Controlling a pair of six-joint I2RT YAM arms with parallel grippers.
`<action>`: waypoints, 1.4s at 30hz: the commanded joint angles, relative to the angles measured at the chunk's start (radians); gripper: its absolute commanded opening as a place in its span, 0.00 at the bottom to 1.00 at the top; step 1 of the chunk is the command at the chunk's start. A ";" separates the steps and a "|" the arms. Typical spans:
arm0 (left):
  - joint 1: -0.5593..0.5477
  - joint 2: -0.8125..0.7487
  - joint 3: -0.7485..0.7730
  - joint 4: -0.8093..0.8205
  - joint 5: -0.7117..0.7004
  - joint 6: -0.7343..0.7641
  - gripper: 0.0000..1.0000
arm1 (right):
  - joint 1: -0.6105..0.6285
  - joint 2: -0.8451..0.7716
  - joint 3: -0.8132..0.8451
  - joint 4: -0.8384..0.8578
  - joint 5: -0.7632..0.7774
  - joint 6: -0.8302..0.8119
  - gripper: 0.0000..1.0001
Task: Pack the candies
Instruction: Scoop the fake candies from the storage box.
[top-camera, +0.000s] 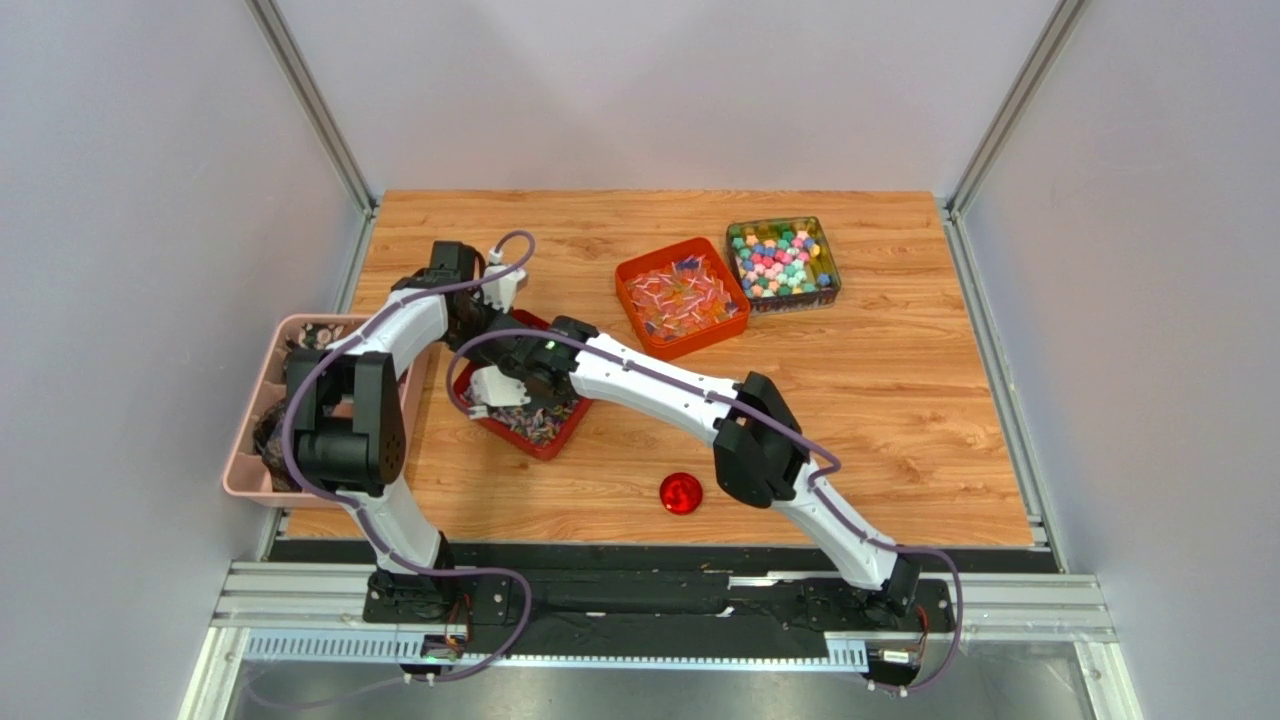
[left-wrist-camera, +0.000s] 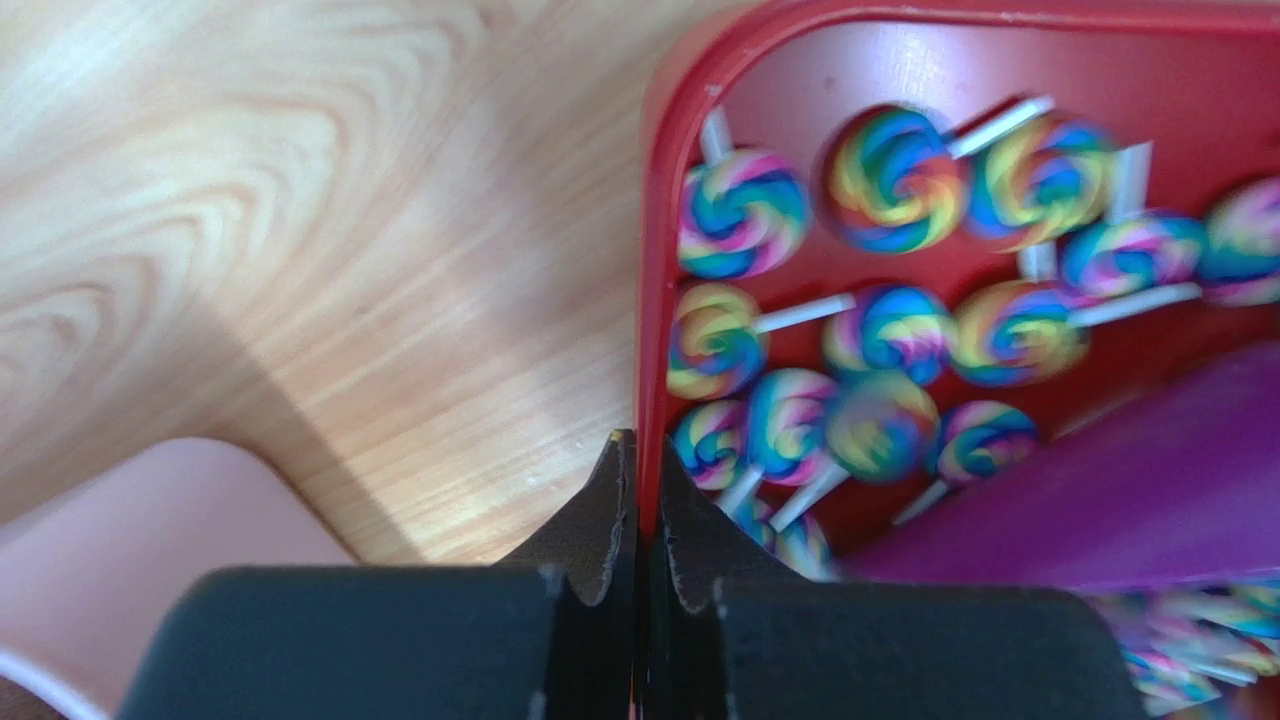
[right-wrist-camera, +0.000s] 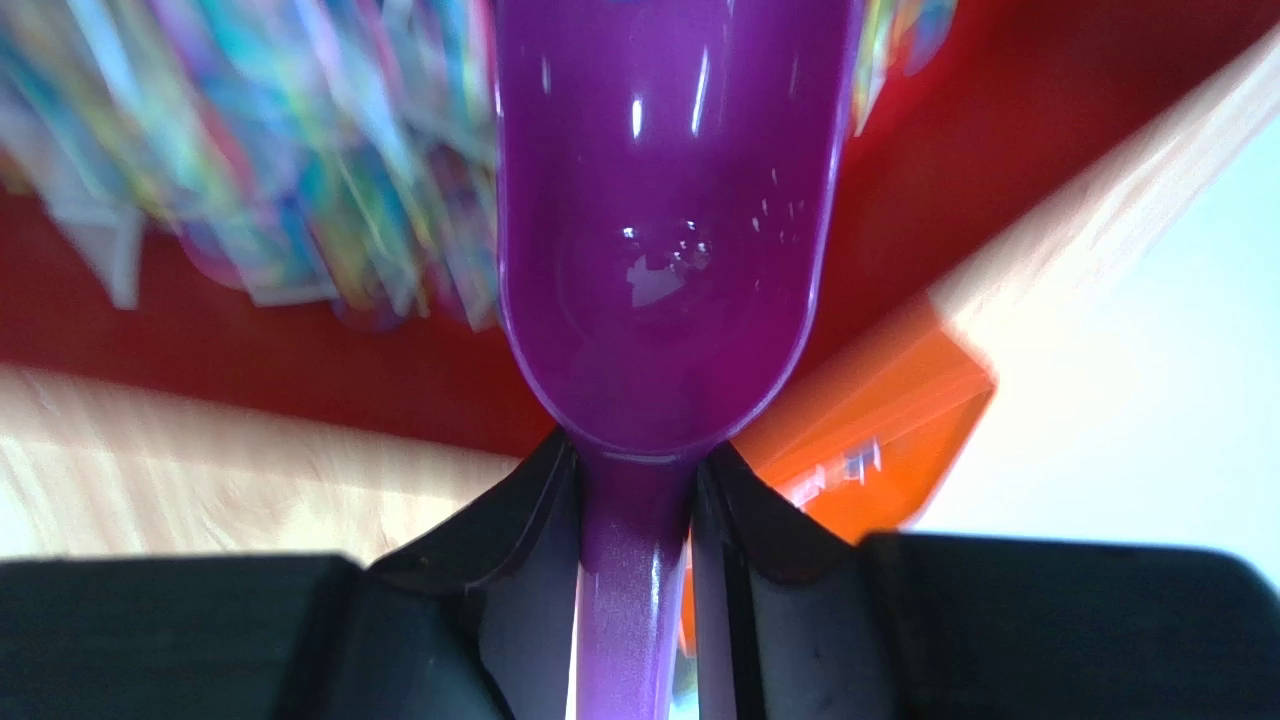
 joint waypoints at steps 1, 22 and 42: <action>-0.030 -0.114 0.041 0.138 0.170 -0.139 0.00 | 0.079 0.041 0.036 0.048 -0.137 0.017 0.00; -0.036 -0.127 0.042 0.113 0.095 -0.166 0.00 | 0.073 0.042 0.026 0.066 -0.127 0.190 0.00; -0.038 -0.174 0.041 0.079 0.040 -0.202 0.00 | 0.054 0.059 0.070 0.168 -0.112 0.455 0.00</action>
